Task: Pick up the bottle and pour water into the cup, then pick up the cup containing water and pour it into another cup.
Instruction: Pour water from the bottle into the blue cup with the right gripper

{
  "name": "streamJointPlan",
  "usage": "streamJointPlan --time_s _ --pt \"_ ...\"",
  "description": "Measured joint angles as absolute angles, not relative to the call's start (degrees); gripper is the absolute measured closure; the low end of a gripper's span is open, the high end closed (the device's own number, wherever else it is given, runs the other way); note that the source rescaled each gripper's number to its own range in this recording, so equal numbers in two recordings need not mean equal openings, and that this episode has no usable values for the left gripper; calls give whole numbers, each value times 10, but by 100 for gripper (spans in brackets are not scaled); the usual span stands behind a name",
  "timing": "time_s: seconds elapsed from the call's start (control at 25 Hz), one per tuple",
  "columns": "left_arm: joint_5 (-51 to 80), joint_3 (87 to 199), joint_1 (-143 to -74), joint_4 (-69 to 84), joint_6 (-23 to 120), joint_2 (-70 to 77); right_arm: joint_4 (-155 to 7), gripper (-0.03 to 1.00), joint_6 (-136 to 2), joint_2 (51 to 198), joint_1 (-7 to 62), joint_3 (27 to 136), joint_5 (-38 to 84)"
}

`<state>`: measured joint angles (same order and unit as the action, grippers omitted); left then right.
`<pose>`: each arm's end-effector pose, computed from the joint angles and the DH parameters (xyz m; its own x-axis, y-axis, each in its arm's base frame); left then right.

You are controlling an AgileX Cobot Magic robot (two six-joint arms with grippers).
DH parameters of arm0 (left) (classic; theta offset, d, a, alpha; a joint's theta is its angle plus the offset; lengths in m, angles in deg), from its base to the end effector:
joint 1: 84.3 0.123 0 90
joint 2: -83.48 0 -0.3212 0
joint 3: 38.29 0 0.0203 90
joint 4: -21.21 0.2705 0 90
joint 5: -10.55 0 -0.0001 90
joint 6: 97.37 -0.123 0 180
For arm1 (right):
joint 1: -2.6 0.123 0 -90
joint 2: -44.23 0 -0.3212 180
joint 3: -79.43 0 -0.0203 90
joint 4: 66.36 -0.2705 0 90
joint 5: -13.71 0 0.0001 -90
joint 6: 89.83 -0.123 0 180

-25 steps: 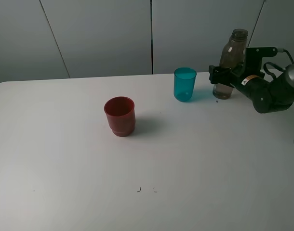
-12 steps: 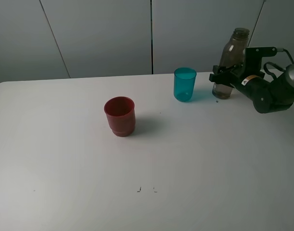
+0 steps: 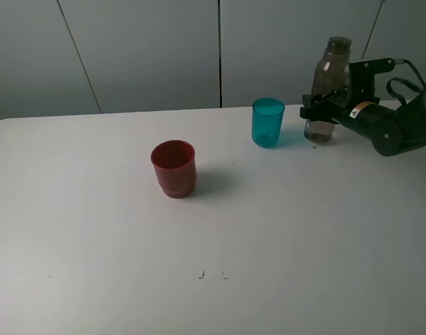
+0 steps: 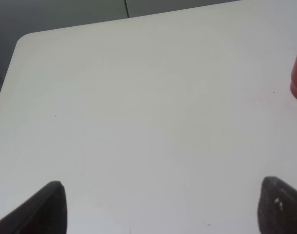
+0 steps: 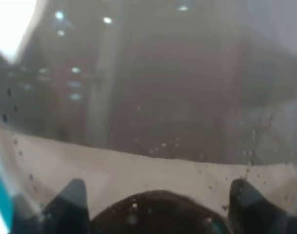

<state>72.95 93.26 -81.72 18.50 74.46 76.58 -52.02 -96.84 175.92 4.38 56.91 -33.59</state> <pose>0.0011 -0.0051 0.2748 -0.4623 0.0996 -0.8811 0.0481 0.9950 0.0872 0.4638 0.0368 0.0910 -0.2954 -0.0577 -0.9536 -0.2186 0.9758 0.0087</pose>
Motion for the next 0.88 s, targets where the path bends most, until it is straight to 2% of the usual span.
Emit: streamJointPlan --time_s 0.4,0.88 --pt "730 933 -817 185 745 766 -498 96 -952 1708 44 569 -300" --pt "730 933 -817 186 745 766 -467 96 -930 1702 60 645 -253"
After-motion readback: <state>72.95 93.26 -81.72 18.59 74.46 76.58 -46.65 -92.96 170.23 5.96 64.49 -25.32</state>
